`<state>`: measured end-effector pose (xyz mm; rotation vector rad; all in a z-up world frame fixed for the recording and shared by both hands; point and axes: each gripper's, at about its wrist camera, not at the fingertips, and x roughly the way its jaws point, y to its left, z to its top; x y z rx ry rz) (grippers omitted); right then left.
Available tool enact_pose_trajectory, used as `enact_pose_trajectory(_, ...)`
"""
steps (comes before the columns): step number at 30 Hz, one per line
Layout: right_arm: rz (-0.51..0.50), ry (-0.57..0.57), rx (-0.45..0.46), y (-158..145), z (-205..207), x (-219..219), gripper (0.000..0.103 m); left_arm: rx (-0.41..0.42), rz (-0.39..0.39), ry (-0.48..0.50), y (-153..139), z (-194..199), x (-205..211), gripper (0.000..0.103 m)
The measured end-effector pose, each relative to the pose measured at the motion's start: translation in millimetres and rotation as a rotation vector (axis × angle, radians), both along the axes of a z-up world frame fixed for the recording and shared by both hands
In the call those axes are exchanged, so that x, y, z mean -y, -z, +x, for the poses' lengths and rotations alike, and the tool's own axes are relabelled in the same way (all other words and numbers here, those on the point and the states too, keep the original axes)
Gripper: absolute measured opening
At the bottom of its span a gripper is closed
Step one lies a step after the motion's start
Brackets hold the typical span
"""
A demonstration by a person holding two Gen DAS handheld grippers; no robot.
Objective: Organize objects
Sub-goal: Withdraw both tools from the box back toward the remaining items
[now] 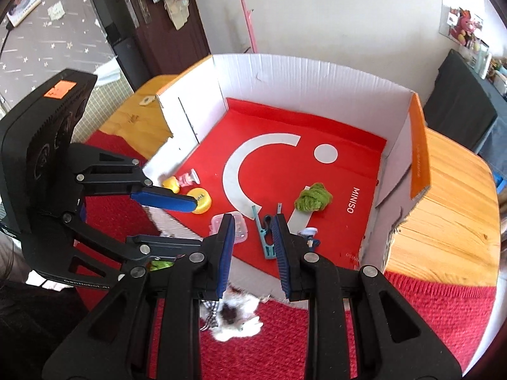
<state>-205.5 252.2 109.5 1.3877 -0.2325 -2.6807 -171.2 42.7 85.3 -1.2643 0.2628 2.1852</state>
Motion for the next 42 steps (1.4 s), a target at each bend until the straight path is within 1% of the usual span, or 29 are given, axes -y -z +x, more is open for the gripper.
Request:
enact_pose_trajectory(3,0.005,0.019,-0.033,-6.4,9.2,3.7,0.024,-0.036,0.011,-0.035,-2.7,4.8,2.1,0.039)
enact_pose_trajectory(5,0.019,0.036,-0.061,-9.3,15.8,6.8,0.024,-0.064,0.023,-0.064,-7.2,10.8,7.7,0.048)
enact_pose_trajectory(6,0.026,0.043,-0.074,-7.5,16.3,8.9,0.024,-0.075,0.028,-0.076,-11.9,16.0,10.9,0.048)
enact_pose_trajectory(8,0.027,0.062,-0.1,-8.7,24.2,11.4,0.024,-0.097,0.039,-0.101,-19.4,28.2,18.5,0.048)
enact_pose_trajectory(11,0.039,0.083,-0.131,-8.1,34.9,15.9,0.024,-0.118,0.063,-0.143,-19.5,36.8,25.2,0.049)
enact_pose_trajectory(14,0.033,0.109,-0.158,-6.4,45.3,18.7,0.024,-0.145,0.078,-0.191,-19.3,44.9,31.5,0.053)
enact_pose_trajectory(21,0.028,0.17,-0.227,0.3,68.5,24.0,0.024,-0.199,0.119,-0.278,-19.2,63.2,42.6,0.053)
enact_pose_trajectory(24,0.024,0.187,-0.244,2.8,76.0,26.7,0.024,-0.242,0.121,-0.316,-20.3,72.5,45.1,0.053)
enact_pose_trajectory(25,0.025,0.193,-0.251,4.1,79.3,28.4,0.024,-0.254,0.124,-0.326,-20.4,75.7,45.7,0.054)
enact_pose_trajectory(26,0.027,0.198,-0.256,5.2,81.5,29.6,0.024,-0.264,0.128,-0.335,-20.2,78.8,46.2,0.059)
enact_pose_trajectory(28,0.031,0.213,-0.269,9.0,86.7,32.6,0.026,-0.284,0.132,-0.358,-18.9,85.0,47.0,0.062)
enact_pose_trajectory(29,0.026,0.217,-0.272,10.7,88.3,33.4,0.027,-0.288,0.134,-0.363,-18.0,86.9,47.1,0.062)
enact_pose_trajectory(30,0.02,0.221,-0.276,13.2,90.1,34.4,0.032,-0.289,0.136,-0.369,-16.5,89.2,47.2,0.062)
enact_pose_trajectory(31,0.016,0.23,-0.288,15.9,92.9,35.4,0.043,-0.289,0.14,-0.377,-14.4,91.3,47.3,0.062)
enact_pose_trajectory(32,0.018,0.235,-0.297,18.3,94.0,36.5,0.052,-0.289,0.145,-0.387,-12.0,93.5,47.6,0.062)
enact_pose_trajectory(33,0.027,0.242,-0.308,20.9,96.4,38.3,0.062,-0.289,0.148,-0.395,-9.7,95.5,47.8,0.062)
enact_pose_trajectory(36,0.061,0.261,-0.316,27.7,101.1,44.6,0.063,-0.285,0.154,-0.422,-2.8,99.6,49.2,0.062)
enact_pose_trajectory(38,0.076,0.273,-0.319,32.7,103.6,48.1,0.063,-0.285,0.155,-0.44,3.6,102.4,49.8,0.066)
enact_pose_trajectory(41,0.094,0.297,-0.317,42.3,107.5,52.0,0.071,-0.282,0.148,-0.459,12.6,105.7,50.5,0.072)
enact_pose_trajectory(42,0.098,0.308,-0.316,44.8,108.5,52.7,0.073,-0.279,0.147,-0.462,15.1,106.3,50.5,0.072)
